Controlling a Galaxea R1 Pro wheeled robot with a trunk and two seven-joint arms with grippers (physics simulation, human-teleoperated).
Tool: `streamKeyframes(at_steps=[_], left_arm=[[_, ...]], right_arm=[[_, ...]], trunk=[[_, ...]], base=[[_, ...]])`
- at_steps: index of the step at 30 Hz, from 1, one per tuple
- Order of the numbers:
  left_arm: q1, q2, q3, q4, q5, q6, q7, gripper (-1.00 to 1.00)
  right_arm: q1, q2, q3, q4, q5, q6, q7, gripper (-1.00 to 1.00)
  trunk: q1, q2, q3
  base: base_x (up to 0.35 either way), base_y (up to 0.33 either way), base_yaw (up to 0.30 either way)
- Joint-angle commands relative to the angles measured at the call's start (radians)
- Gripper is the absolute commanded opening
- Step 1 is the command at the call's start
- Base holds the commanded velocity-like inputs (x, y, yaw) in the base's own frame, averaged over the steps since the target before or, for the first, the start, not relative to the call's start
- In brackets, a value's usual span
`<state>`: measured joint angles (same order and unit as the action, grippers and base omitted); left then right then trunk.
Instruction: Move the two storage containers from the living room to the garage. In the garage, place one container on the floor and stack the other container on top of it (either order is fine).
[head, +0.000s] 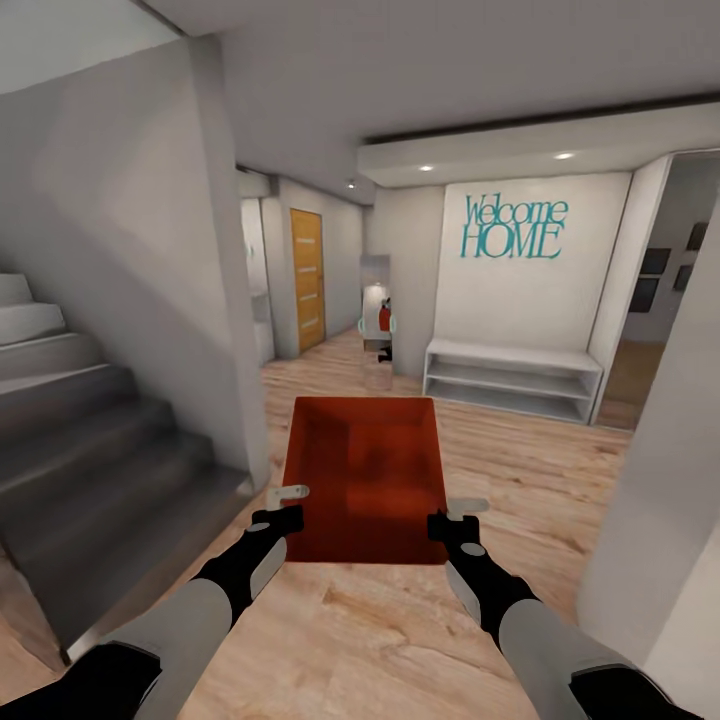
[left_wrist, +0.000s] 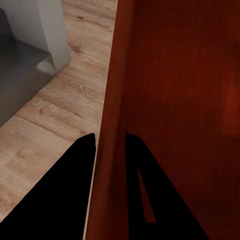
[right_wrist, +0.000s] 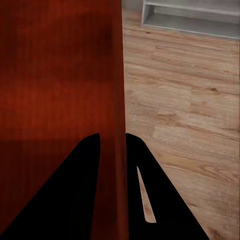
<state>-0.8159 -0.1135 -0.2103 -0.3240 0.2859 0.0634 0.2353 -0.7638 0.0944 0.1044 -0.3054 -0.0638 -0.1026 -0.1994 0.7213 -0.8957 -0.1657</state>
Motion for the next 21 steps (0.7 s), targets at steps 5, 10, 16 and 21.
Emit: streamKeyframes(at_steps=[5, 10, 16, 21], left_arm=[[0.0, 0.023, -0.004, -0.006, -0.019, 0.006, 0.051, -1.0], [0.0, 0.023, -0.004, -0.006, -0.019, 0.006, 0.052, -1.0], [0.0, 0.023, -0.004, -0.006, -0.019, 0.006, 0.052, -1.0], [0.0, 0.023, -0.004, -0.006, -0.02, 0.006, 0.052, -1.0]], right_arm=[[-0.002, -0.001, -0.031, 0.003, -0.014, -0.004, -0.082, -1.0], [-0.002, -0.001, -0.031, 0.003, -0.015, -0.004, -0.081, -1.0], [-0.002, -0.001, -0.031, 0.003, -0.014, -0.005, -0.083, -1.0], [-0.002, -0.001, -0.031, 0.003, -0.014, -0.005, -0.083, -1.0]], trunk=[[0.001, -0.001, -0.001], [0.001, -0.001, -0.001], [0.001, -0.001, -0.001], [0.001, -0.001, -0.001]], base=[[0.326, 0.0, 0.0], [0.326, 0.0, 0.0], [0.326, 0.0, 0.0], [0.326, 0.0, 0.0]])
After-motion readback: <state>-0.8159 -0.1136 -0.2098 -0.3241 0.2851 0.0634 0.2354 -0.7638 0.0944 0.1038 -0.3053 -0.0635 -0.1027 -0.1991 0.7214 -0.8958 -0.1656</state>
